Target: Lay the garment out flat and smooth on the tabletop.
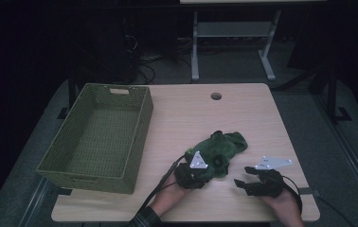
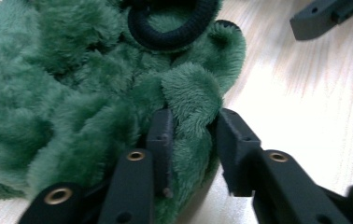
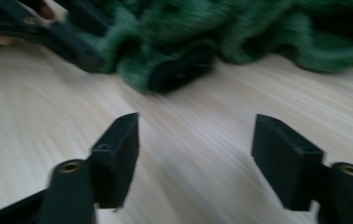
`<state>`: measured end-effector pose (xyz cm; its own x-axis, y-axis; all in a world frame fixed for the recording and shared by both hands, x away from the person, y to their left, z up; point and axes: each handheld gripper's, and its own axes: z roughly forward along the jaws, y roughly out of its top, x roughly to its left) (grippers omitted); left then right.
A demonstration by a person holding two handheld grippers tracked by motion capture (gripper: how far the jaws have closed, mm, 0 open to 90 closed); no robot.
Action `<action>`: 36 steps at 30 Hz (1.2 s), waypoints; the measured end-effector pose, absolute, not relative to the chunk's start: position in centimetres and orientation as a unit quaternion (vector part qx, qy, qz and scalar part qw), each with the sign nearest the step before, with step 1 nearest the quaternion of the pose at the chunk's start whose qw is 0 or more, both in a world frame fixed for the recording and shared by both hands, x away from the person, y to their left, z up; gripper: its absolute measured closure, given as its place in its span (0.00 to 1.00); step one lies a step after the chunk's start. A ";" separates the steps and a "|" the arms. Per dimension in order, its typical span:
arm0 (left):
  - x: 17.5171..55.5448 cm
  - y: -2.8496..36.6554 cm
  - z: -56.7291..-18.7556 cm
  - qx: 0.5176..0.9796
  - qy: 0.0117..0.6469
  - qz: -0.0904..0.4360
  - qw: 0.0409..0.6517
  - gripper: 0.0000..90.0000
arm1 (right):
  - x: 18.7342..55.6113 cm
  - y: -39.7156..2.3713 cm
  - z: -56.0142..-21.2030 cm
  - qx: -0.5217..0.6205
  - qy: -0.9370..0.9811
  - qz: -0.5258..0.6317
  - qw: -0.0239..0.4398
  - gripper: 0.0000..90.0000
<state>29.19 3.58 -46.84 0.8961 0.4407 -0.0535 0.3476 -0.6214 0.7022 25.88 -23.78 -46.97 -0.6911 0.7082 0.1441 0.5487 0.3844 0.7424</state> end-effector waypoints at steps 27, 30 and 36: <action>29.5 5.0 -44.2 0.860 0.246 0.001 0.447 0.92 | 27.2 -21.8 -46.1 0.378 0.826 0.406 0.093 0.94; 29.7 5.9 -43.3 0.851 0.252 0.001 0.460 0.92 | 27.1 -22.5 -45.7 0.376 0.825 0.409 0.104 0.94; 30.1 7.8 -42.6 0.839 0.271 0.009 0.471 0.92 | 26.9 -23.6 -45.2 0.380 0.823 0.405 0.120 0.95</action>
<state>30.07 7.85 -42.57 0.8527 0.4638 -0.2406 0.4471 -0.4093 0.7954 26.88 -23.56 -45.20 -0.6827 0.7224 0.1095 0.5278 0.3840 0.7576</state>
